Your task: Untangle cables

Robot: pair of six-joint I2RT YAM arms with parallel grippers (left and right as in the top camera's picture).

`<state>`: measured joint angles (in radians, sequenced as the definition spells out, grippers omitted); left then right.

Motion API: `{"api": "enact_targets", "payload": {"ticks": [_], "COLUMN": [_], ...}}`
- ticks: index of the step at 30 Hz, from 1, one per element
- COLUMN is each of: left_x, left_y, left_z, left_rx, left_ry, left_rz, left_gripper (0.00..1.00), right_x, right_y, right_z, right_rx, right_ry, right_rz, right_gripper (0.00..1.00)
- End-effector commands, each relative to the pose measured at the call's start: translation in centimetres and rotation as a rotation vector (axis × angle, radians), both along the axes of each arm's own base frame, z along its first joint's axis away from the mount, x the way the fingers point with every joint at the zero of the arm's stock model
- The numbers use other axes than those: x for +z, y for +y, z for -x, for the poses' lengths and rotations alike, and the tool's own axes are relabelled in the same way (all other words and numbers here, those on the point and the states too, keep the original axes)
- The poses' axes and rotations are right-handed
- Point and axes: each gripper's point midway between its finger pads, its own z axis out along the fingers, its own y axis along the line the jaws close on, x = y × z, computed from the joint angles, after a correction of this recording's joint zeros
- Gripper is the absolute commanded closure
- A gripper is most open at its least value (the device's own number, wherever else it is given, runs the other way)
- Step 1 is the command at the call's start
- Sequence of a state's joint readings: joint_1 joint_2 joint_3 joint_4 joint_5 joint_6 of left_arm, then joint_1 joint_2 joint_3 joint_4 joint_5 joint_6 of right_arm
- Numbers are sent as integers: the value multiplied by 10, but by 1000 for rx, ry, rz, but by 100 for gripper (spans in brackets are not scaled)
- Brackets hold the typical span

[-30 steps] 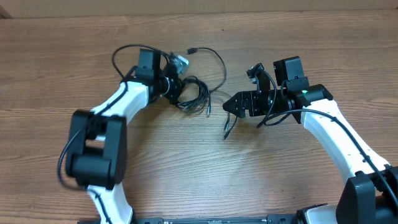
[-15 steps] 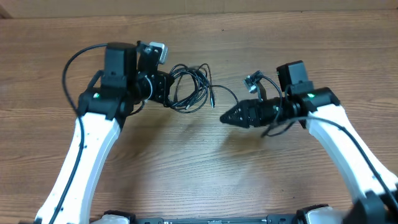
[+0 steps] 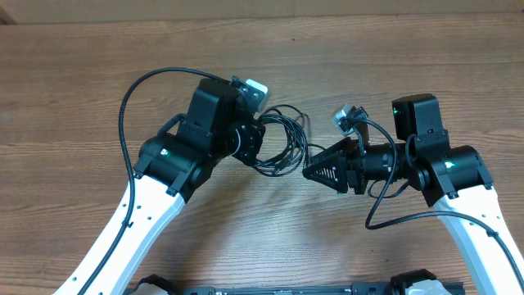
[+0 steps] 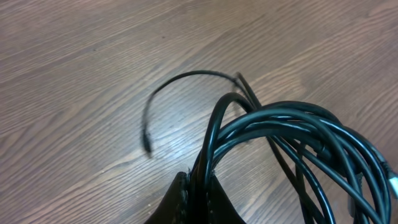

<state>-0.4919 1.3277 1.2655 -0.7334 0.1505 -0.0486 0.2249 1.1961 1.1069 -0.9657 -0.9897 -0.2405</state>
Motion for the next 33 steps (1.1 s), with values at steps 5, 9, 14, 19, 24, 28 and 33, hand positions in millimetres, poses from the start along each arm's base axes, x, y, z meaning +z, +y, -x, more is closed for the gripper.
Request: {"api": "enact_targets", "payload": {"ticks": [5,9,14,19,24,28,33], "left_x": [24,30,32,49,65,72,45], "left_y": [5,10,15,10,6,34,61], "left_z": [-7,-15,-20,-31,-43,-62,-53], "left_rx": [-29,27,-69,-157,-143,322,908], "left_ry": [-117,-121,-210,-356,-435,-295,54], "left_rz": [-28,14,-83,-143,-122,124,546], "left_gripper": [96,96,96,96,96,96,96], "right_x": [4,6,8,13,29,50,57], "right_y": [0,0,1,4,12,18,20], "right_z": [-6,-8,-18,-22,-9,5,0], "right_rx": [0,-2,-4,7,82,146,83], "right_ry": [-65,-80,-150,-186,-177,-109,33], "right_rz": [17,12,18,-5,-109,-236,-261], "right_gripper": [50,50,50,50,59,48,48]}}
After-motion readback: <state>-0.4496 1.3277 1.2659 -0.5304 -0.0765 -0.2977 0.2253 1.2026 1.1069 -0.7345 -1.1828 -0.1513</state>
